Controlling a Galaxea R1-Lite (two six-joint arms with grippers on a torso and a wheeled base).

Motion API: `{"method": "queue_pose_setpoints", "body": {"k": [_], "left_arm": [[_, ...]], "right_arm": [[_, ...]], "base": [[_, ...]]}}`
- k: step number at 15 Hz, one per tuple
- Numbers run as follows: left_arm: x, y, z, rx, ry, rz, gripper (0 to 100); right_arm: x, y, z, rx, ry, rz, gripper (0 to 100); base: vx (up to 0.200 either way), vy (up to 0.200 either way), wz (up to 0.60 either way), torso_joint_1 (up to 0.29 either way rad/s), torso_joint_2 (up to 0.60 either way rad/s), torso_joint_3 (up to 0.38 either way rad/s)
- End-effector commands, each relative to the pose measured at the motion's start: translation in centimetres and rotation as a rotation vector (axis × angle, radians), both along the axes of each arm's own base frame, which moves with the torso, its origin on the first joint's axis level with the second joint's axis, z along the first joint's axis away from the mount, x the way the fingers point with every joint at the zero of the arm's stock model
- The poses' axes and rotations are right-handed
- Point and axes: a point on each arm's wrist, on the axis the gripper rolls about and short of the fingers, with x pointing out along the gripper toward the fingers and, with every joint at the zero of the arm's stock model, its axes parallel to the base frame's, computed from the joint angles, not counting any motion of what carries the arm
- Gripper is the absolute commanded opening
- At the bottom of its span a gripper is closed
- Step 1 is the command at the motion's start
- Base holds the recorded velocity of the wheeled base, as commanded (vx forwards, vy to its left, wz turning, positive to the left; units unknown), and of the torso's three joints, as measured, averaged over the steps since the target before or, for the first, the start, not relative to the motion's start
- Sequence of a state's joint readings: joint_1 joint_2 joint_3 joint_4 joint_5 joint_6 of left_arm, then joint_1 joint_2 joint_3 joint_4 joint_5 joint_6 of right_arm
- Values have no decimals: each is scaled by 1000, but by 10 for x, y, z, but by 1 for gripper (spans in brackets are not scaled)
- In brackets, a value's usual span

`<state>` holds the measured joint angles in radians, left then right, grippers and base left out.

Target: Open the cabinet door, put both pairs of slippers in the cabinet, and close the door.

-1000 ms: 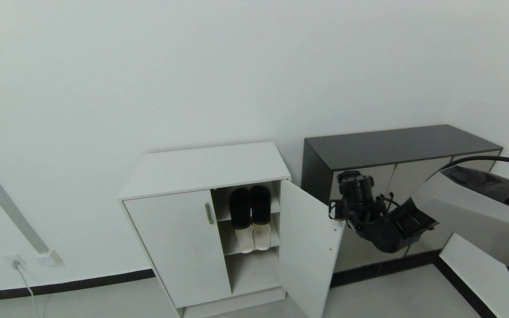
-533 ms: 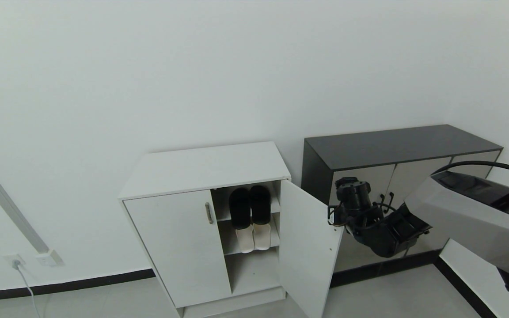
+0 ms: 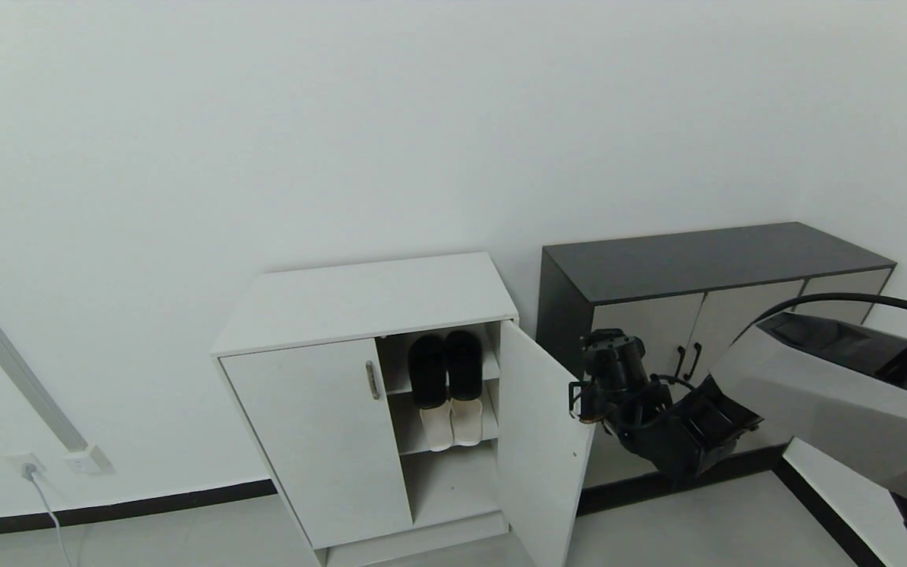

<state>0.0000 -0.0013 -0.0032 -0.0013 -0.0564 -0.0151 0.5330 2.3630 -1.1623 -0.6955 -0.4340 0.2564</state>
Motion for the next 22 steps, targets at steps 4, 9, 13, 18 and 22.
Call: {"method": "queue_pose_setpoints", "body": {"k": [4, 9, 13, 18, 22], "left_arm": [[0, 0, 0, 0, 1, 0, 0], [0, 0, 0, 0, 1, 0, 0], [0, 0, 0, -2, 1, 1, 0], [0, 0, 0, 0, 1, 1, 0], [0, 0, 0, 0, 1, 1, 0]], "right_arm": [[-64, 42, 29, 27, -2, 165, 0], [-77, 38, 37, 46, 13, 229, 0], [-44, 29, 18, 30, 22, 165, 0], [-29, 37, -2, 21, 32, 163, 0], [-26, 58, -7, 23, 38, 203, 0]], "base": [[0, 0, 0, 0, 0, 0], [0, 0, 0, 0, 0, 0], [0, 0, 0, 0, 0, 0], [0, 0, 0, 0, 0, 0], [0, 0, 0, 0, 0, 0]]}}
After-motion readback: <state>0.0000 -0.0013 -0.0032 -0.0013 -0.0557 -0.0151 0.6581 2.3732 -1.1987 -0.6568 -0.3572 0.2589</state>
